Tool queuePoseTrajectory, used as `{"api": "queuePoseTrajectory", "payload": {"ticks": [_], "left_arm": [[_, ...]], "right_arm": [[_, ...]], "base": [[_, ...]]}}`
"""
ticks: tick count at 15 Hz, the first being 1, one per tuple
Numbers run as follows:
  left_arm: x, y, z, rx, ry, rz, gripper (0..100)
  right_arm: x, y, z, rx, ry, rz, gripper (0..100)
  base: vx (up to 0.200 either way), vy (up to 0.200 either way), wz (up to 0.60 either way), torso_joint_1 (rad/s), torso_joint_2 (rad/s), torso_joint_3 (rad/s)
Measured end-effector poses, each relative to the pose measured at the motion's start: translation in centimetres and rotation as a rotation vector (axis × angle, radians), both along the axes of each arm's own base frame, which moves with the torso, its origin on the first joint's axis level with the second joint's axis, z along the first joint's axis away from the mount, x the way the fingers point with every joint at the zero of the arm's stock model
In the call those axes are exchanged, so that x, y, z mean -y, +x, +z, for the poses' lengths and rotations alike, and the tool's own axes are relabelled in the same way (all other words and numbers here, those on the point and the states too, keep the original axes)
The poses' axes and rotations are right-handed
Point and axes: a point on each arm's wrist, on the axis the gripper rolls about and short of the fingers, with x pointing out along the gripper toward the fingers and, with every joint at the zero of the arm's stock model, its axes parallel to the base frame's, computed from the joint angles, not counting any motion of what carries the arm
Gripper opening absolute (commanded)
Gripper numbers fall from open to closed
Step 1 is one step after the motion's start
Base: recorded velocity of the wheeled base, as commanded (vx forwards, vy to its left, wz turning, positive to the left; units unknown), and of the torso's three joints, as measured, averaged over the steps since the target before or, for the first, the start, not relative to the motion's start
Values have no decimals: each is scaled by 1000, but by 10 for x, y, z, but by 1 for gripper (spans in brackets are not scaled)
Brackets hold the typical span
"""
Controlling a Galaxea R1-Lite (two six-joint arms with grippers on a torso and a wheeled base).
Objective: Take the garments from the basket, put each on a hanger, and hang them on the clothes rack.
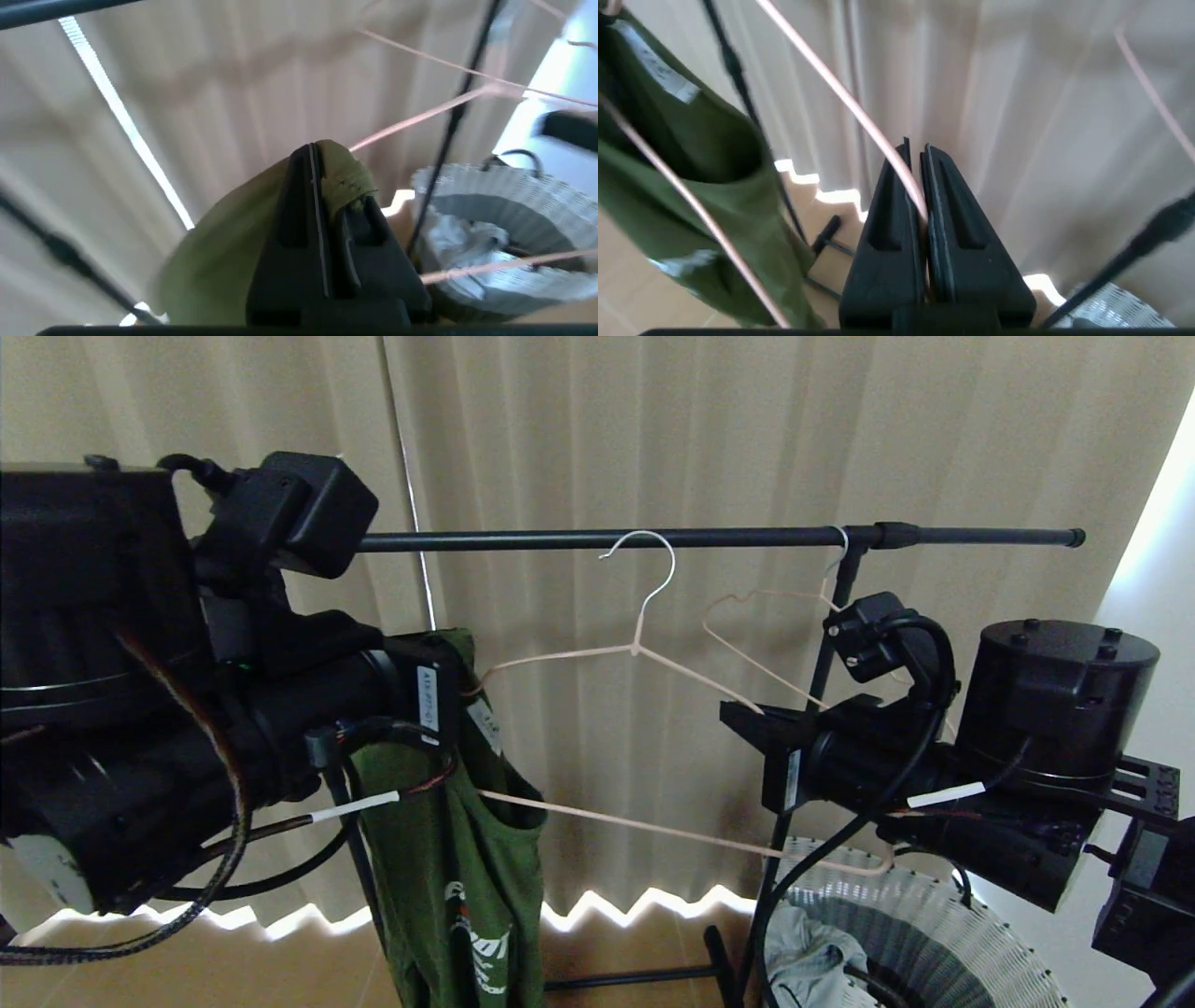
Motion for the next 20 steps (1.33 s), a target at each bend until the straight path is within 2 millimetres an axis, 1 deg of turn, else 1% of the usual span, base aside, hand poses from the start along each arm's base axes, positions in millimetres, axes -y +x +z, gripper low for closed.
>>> {"api": "queuePoseTrajectory", "payload": {"ticks": [4, 7, 9, 11, 13, 17, 20], "left_arm": [[28, 8, 0, 12, 12, -60, 0], [44, 6, 2, 16, 11, -113, 0], [50, 4, 3, 16, 7, -182, 0], [54, 3, 3, 12, -1, -291, 0], [56, 3, 4, 19, -13, -332, 0], [55, 5, -9, -11, 11, -327, 0], [43, 4, -19, -40, 35, -303, 0]], "right_arm": [[-15, 4, 3, 45, 47, 30, 0], [-25, 10, -3, 57, 55, 41, 0], [-30, 13, -5, 55, 54, 48, 0], [-37, 12, -5, 53, 61, 70, 0], [-41, 12, -6, 51, 63, 81, 0], [-43, 12, -3, 55, 77, 80, 0], [-37, 9, 4, 70, 90, 73, 0]], "base": [[0, 0, 0, 0, 0, 0], [0, 0, 0, 0, 0, 0], [0, 0, 0, 0, 0, 0], [0, 0, 0, 0, 0, 0], [0, 0, 0, 0, 0, 0], [0, 0, 0, 0, 0, 0], [0, 0, 0, 0, 0, 0]]}}
